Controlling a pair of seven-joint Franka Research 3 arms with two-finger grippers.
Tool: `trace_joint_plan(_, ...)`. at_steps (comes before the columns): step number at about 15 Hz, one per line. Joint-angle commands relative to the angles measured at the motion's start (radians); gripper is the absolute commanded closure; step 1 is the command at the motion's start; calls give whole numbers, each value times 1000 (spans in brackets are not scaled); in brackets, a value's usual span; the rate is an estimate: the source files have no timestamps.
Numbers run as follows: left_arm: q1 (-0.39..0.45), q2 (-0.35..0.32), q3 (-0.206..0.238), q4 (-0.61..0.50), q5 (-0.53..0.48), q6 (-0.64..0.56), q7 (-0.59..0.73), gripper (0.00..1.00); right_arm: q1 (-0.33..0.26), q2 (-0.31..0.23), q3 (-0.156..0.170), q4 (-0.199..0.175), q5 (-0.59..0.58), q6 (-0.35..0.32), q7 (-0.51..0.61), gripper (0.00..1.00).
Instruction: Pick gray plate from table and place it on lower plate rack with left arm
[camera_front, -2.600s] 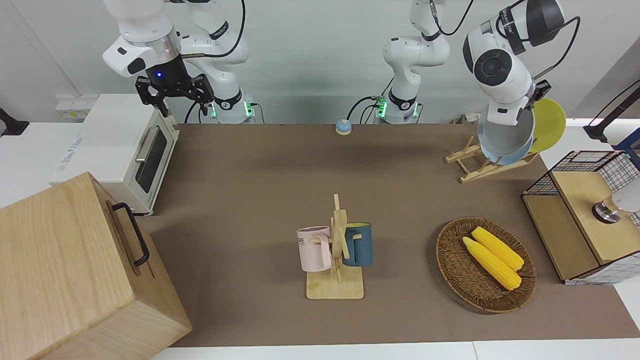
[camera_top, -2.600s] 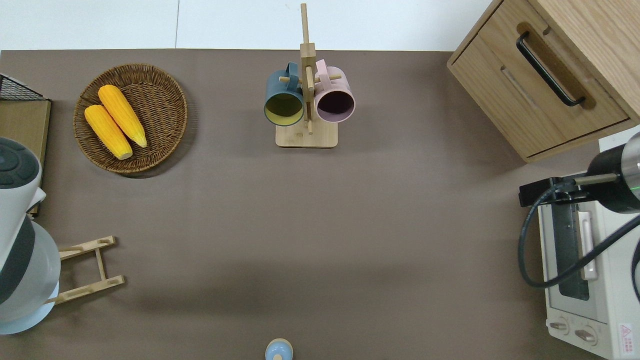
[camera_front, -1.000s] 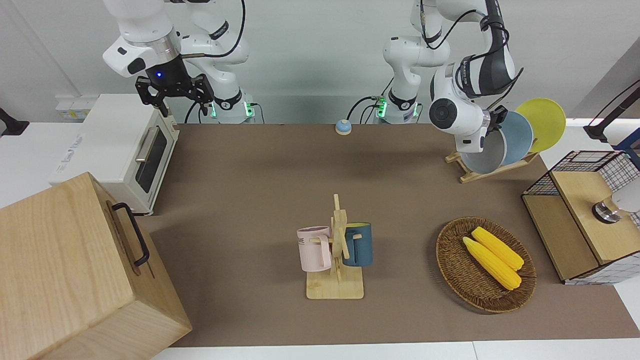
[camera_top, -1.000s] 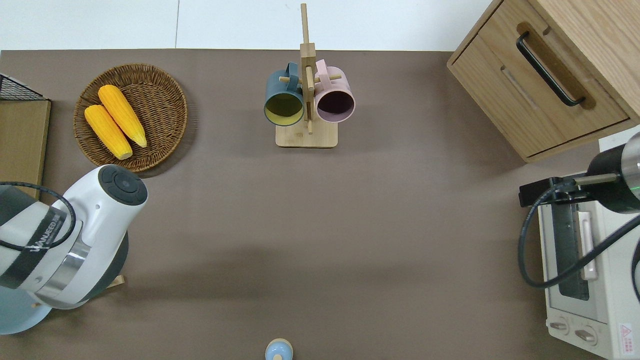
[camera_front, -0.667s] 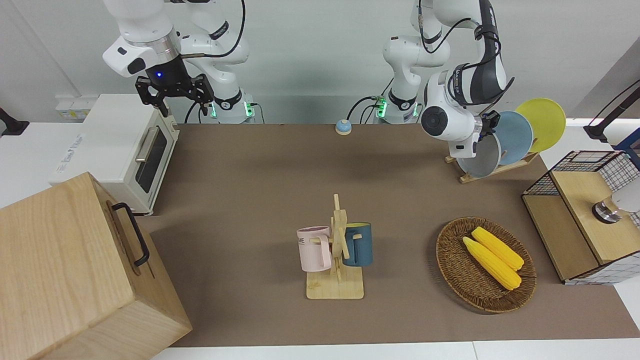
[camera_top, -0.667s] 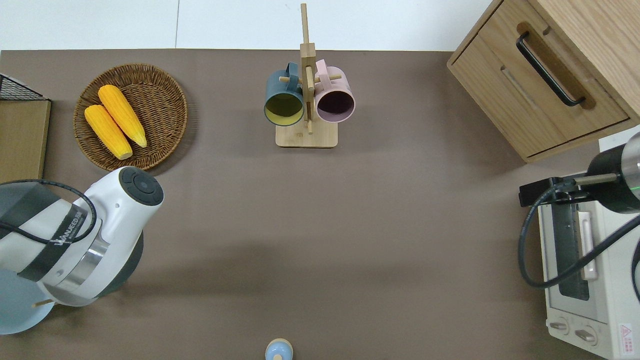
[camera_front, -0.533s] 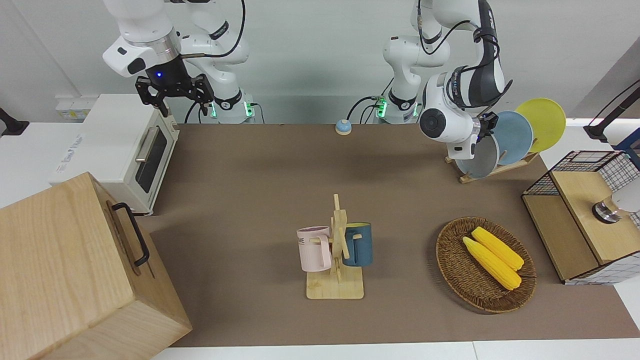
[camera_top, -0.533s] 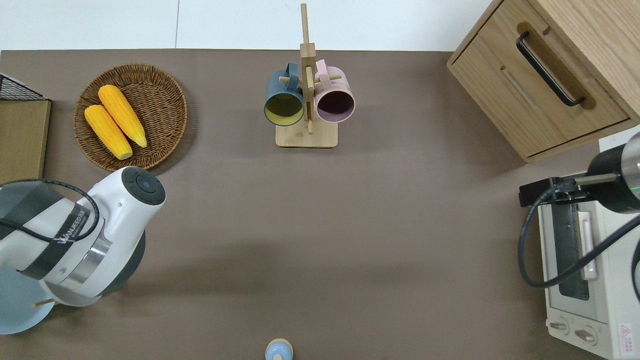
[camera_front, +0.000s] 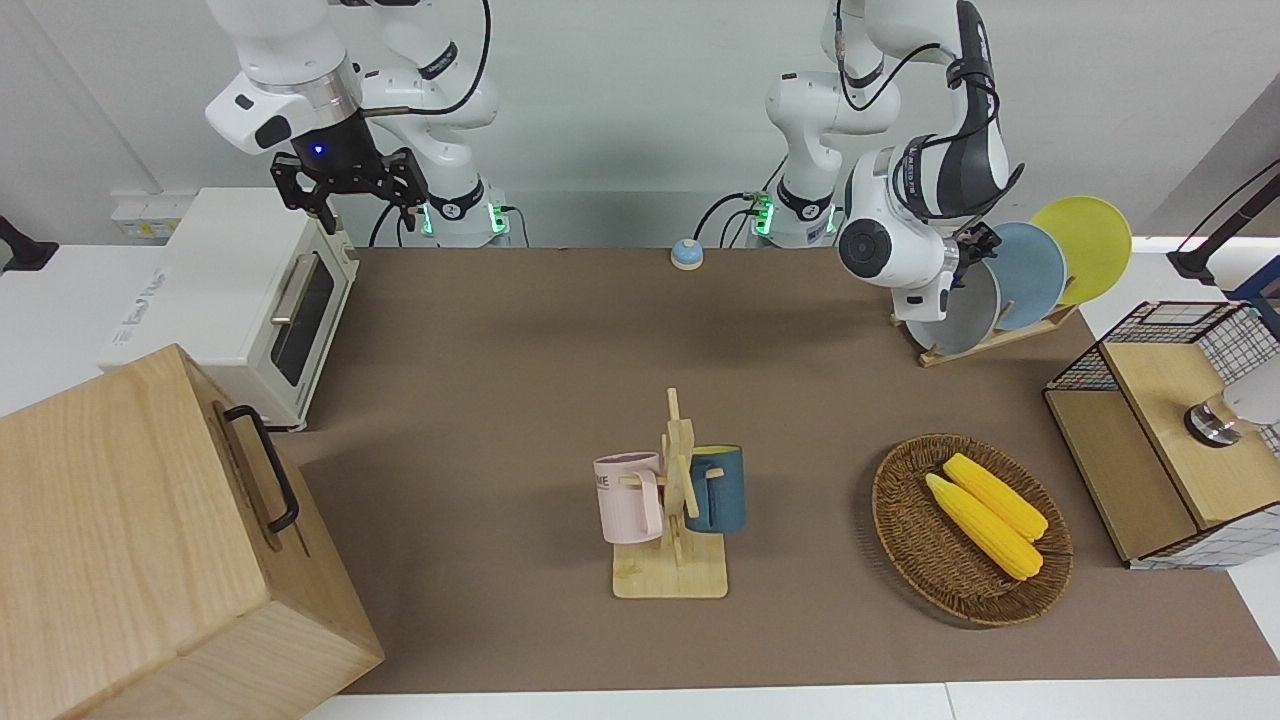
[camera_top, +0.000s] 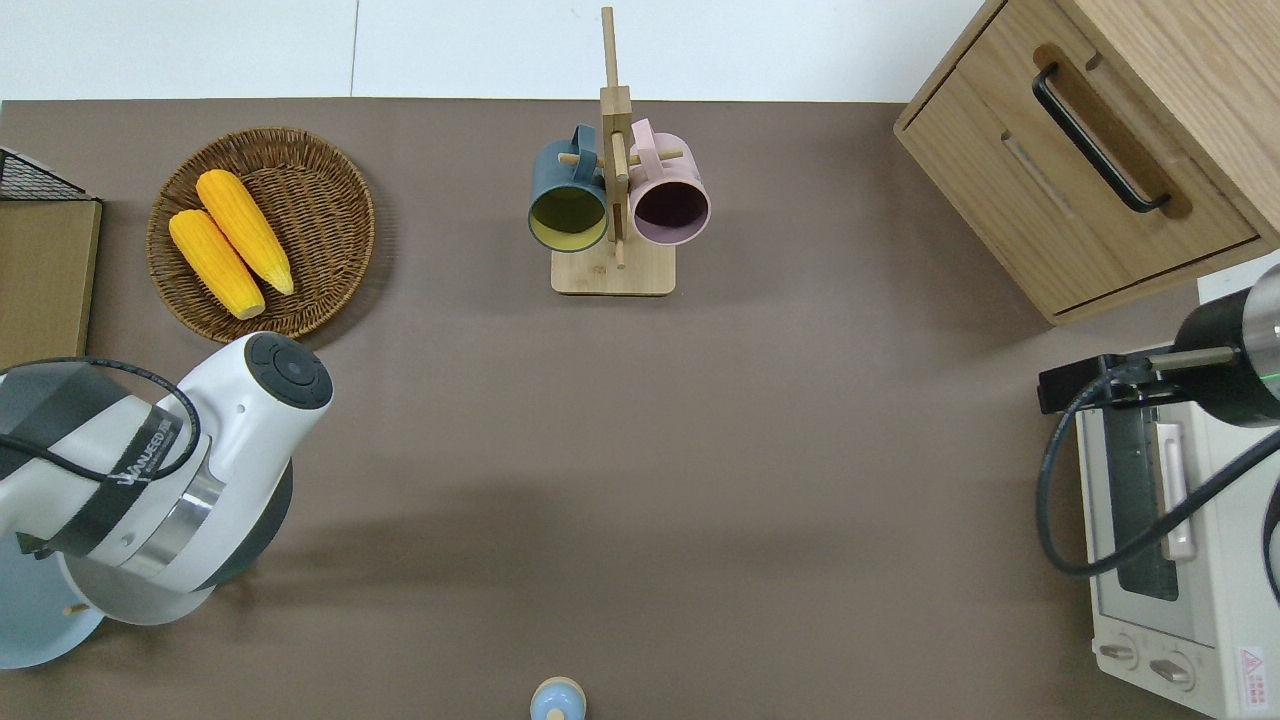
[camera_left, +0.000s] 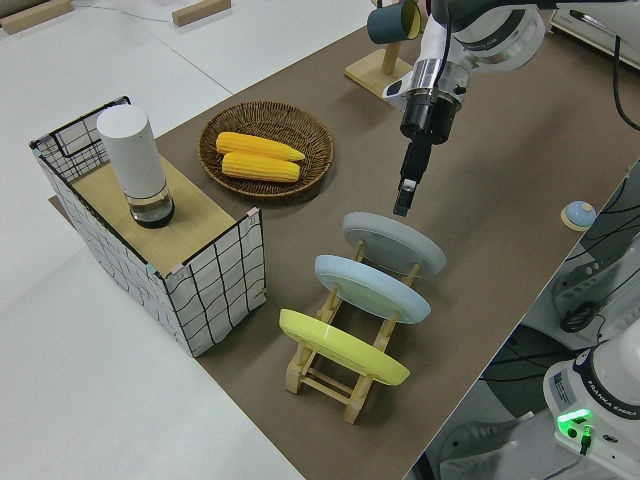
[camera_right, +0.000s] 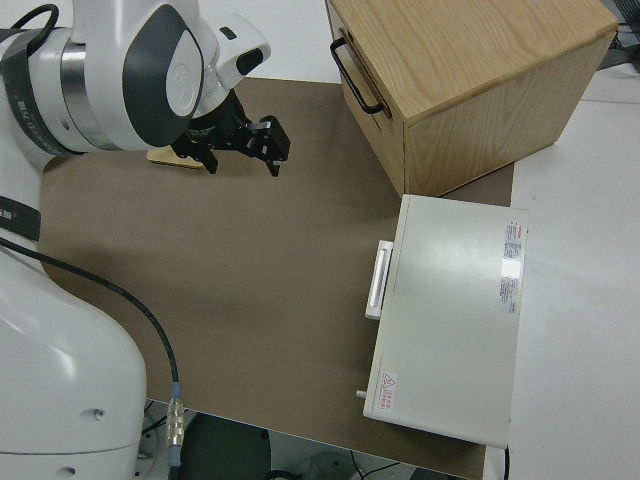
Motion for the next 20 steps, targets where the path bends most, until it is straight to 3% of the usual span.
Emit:
trace_joint_plan(1,-12,-17,11,2,-29,14,83,5,-25,-2,18,7,19,-15,9,13)
trace_joint_plan(4,1,-28,22,102,-132,12,300,2,-25,-2,18,7,19,-15,9,11)
trace_joint_plan(9,40,-39,26,243,-270,-8,543,5,-25,-2,18,7,19,-15,9,11)
trace_joint_plan(20,119,-45,29,472,-795,-23,697,5,-25,-2,18,7,19,-15,9,11)
